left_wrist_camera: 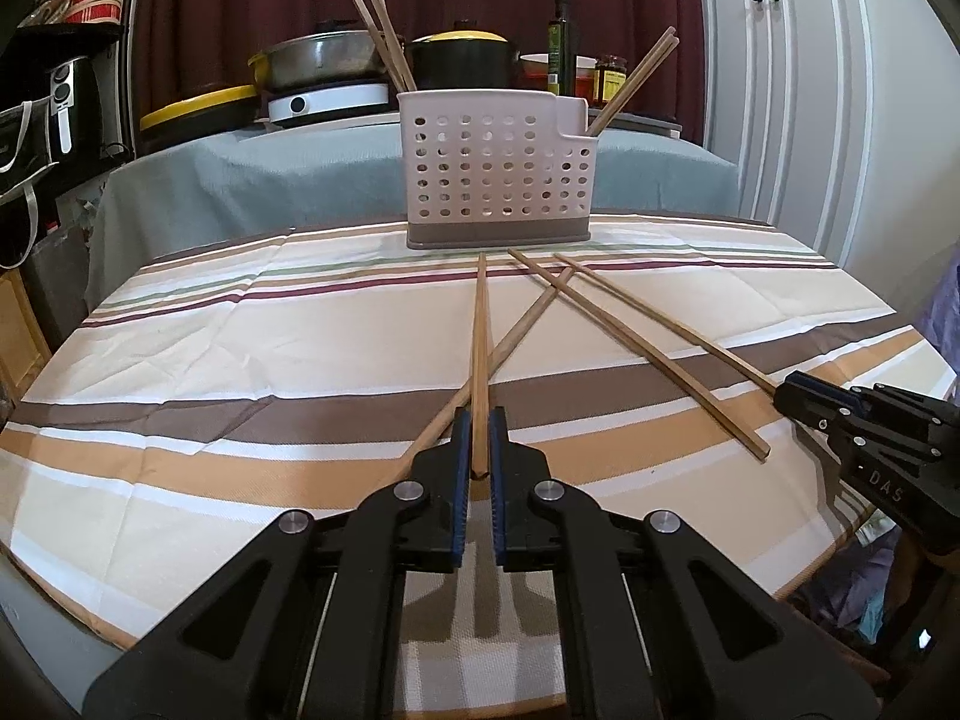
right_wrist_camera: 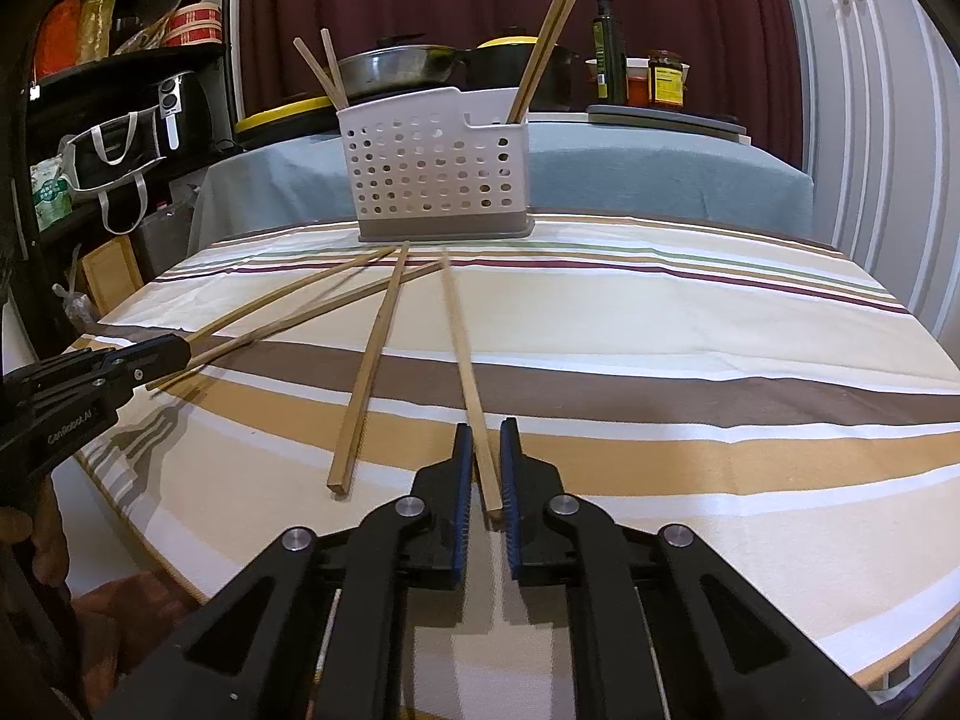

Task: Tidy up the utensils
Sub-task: 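Close the right tool on a chopstick while the left tool grasps another, then lift both chopsticks upright and carry them over the white caddy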

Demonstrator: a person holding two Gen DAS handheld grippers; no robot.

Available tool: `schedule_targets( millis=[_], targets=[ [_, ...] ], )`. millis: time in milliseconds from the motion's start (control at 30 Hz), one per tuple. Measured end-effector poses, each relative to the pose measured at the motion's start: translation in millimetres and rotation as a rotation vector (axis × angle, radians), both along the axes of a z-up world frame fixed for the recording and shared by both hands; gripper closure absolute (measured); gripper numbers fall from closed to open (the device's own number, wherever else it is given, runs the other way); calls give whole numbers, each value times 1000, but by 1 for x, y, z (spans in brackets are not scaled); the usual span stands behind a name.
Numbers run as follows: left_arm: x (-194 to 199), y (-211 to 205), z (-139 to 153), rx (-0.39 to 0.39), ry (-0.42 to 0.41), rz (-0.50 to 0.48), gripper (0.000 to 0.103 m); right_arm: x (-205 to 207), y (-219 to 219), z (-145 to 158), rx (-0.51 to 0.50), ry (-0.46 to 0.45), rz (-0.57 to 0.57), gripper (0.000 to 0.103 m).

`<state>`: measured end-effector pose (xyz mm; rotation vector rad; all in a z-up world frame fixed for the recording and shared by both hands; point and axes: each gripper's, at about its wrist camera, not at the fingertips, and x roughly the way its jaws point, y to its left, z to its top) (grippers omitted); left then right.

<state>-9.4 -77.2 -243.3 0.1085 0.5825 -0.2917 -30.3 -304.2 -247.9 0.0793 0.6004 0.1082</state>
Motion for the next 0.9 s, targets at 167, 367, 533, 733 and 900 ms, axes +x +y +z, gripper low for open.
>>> schedule_targets(
  millis=[167,367,533,733,900],
  targets=[
    [-2,0,4,3,-16,-2,97,-1,2,2,5,-5,11,97],
    [-6,1,15,9,-60,-9,97,-4,4,13,-10,-37,13,97],
    [-10,3,28,12,-106,-10,97,-6,4,27,-20,-67,4,97],
    [-12,7,48,-1,-158,2,97,-9,2,52,-34,-114,-7,97],
    [-10,16,70,-22,-196,18,97,-11,-2,78,-40,-166,-18,97]
  ],
)
